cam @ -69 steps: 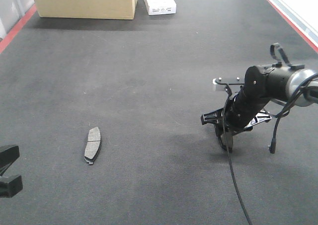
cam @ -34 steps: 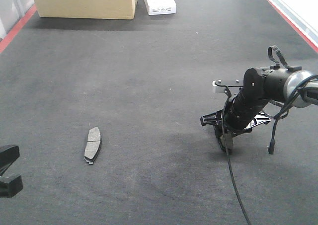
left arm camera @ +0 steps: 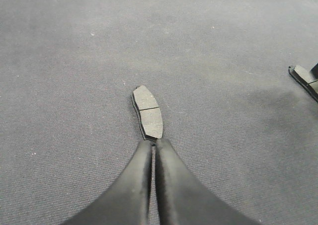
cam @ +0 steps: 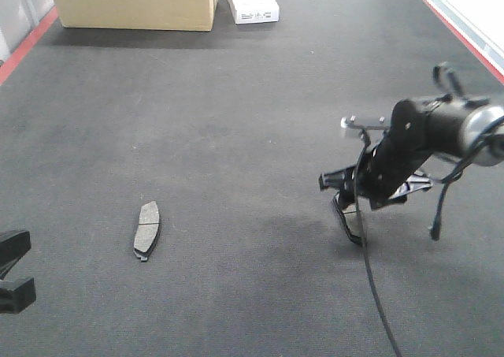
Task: Move and align brake pads A on conveyor
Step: 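Open the right gripper to release the pad and lift away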
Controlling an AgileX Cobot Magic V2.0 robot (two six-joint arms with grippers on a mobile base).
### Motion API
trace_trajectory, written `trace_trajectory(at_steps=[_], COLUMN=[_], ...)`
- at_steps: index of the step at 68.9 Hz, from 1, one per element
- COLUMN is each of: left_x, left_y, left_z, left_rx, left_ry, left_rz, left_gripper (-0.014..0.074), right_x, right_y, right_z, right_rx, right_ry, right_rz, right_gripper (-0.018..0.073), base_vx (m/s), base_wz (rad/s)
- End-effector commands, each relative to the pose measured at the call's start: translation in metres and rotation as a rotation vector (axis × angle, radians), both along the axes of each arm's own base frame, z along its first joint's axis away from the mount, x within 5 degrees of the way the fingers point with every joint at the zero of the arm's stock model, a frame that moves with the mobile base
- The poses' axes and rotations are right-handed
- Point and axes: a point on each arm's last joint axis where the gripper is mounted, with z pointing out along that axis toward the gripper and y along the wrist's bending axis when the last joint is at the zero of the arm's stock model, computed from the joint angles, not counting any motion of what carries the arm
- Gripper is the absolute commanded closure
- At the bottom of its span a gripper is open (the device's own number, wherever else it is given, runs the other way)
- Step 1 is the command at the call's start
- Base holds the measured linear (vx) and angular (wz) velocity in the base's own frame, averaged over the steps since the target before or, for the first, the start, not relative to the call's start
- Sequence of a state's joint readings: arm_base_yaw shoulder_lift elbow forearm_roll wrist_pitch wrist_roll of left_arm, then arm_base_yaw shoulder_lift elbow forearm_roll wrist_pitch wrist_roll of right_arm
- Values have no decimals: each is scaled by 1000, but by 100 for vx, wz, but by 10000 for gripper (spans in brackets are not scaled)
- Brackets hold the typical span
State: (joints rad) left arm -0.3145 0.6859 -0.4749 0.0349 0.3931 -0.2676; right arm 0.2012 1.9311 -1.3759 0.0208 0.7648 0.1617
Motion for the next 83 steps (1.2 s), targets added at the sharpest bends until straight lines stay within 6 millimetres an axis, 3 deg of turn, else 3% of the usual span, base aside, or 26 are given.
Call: trace_trajectory(at_steps=[1,17,30,47,61,71,83], left_x=[3,3,3,3,3,3,3], left_y=[-2,-2,-2,-2,-2,-2,-2], left_z=[14,14,14,14,14,14,14], left_rx=[-31,-31,-31,-31,-31,-31,-31], left_ry=[-86,-86,-86,-86,-86,-86,-86], left_rz=[-4,-4,-4,-4,-4,-4,-4], left_gripper=[603,603,603,603,603,603,603], right_x=[-9,-52,-119,-200,-253,-275,-285], right_y=[-4,-12,-26,-43,-53,-58,-60], right_z=[58,110,127,124,108,100,99], right_rx=[21,36,54,85,104,108,114], right_ry=[-141,-266,-456,-666,-768,-822,-856], right_rz=[-2,16,40,38,36,37,36], right_gripper=[147,147,147,193,410,572,569], base_vx=[0,0,0,0,0,0,0], base_wz=[0,0,0,0,0,0,0])
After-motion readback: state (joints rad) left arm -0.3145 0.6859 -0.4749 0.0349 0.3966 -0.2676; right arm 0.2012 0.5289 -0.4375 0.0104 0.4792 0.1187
